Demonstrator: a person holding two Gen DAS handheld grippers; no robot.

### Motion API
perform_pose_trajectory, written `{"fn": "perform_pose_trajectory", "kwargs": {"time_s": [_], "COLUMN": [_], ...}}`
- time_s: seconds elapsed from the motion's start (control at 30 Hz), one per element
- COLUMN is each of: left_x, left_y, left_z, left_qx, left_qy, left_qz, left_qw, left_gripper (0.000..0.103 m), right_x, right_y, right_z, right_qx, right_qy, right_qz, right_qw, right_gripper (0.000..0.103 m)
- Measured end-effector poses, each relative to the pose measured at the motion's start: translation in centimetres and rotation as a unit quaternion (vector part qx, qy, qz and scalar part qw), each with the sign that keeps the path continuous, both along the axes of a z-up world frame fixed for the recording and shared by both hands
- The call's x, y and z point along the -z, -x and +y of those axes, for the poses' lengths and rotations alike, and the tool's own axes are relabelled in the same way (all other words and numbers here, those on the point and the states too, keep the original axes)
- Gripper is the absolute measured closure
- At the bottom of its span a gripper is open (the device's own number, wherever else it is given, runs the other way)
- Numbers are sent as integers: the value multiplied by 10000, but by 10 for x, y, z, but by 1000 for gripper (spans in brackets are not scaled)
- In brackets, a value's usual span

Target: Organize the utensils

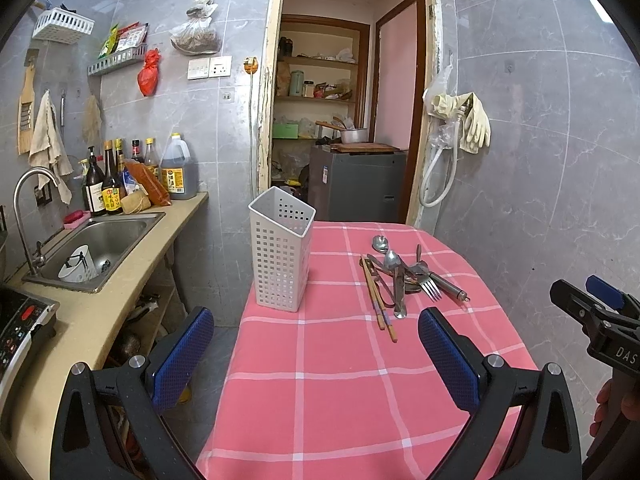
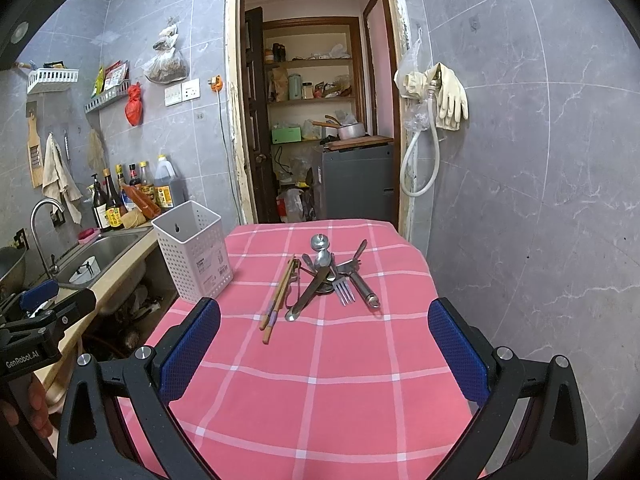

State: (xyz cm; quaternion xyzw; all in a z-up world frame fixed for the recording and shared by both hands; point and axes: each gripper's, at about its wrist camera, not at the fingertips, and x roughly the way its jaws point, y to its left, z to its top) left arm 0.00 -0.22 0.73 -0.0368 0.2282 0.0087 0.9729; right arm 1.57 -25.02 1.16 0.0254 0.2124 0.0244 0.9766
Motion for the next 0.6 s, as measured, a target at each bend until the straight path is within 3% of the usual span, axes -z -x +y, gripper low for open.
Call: {"fn": "perform_pose_trajectory", "kwargs": {"time_s": [0.6], "left_x": [-1], "left_y": [2], "left_z": [1], "left_qx": [6], "left_qy": [18], "left_qz": [-16], "left_qw": [10000], "left_gripper": [0], "right_x": [-1], "right_y": [-1], "right_z": [-1], "right_qx": [-18], "right_qy": [4], "right_qz": [6], "right_qw": [10000], "right_gripper": [1]}}
